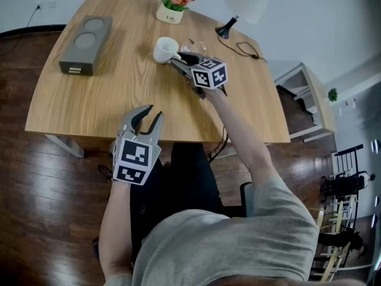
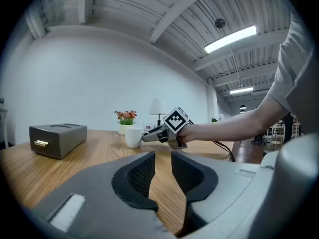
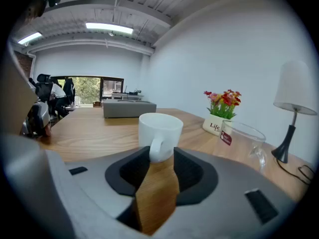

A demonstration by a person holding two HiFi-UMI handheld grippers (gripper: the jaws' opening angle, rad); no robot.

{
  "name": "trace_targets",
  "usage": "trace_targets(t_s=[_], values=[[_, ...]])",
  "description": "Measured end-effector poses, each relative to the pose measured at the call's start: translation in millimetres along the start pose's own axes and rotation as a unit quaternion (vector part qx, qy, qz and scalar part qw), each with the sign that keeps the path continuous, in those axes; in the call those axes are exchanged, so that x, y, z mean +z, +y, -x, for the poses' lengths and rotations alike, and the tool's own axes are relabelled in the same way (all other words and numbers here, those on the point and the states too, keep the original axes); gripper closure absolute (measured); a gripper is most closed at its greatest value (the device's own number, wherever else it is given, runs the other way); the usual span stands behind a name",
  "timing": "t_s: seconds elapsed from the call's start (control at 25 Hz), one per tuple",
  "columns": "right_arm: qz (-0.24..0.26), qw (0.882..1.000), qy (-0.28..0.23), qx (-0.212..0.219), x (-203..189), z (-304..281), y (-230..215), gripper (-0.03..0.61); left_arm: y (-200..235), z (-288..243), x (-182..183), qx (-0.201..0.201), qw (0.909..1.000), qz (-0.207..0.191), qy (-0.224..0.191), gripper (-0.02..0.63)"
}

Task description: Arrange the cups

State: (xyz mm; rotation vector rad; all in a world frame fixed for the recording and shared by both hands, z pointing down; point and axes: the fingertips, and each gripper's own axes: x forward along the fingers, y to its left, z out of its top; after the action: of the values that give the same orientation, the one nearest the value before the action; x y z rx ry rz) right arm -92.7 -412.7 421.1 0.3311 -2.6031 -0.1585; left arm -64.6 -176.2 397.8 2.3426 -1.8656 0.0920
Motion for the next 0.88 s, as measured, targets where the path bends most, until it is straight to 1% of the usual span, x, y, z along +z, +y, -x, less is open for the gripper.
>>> trace_targets(t_s=[0.04,0.24,0.36,0.4,0.56,0.68,0.8,0.88], values=[[0.002,1.0,0.001,-0.005,0.0,0.9,-0.5,0.437,-0.6,0.1,0.0,-0.001,1.0,0.001,0.0,0.516],[0.014,1.0,0.003,-0.023,4.0,6.3,0.5,0.439,-2.1,0.6,0.1,-0.005,1.0,0.002,0.001,0.517],[0.027,0.999,0.015,-0.031,5.5,5.4,1.2,0.448,-1.3,0.8,0.5,-0.005,1.0,0.003,0.002,0.517],[0.026,0.999,0.018,-0.033,5.8,5.7,0.6,0.493,-1.4,0.5,0.9,-0.005,1.0,0.003,0.001,0.516],[-0.004,1.0,0.007,-0.028,11.4,7.8,1.1,0.511,-2.0,-0.2,1.8,-0.006,0.9999,0.009,-0.002,0.517],[-0.03,0.999,-0.016,-0.014,21.8,6.8,9.7,0.512,0.2,1.1,3.4,-0.007,0.9997,0.023,-0.008,0.517],[-0.06,0.997,-0.04,0.017,37.8,0.2,24.1,0.512,2.0,2.3,5.6,-0.009,0.9992,0.035,-0.015,0.517],[-0.081,0.994,-0.061,0.04,55.8,-8.2,32.9,0.512,2.8,2.0,6.2,-0.009,0.9991,0.038,-0.016,0.517]])
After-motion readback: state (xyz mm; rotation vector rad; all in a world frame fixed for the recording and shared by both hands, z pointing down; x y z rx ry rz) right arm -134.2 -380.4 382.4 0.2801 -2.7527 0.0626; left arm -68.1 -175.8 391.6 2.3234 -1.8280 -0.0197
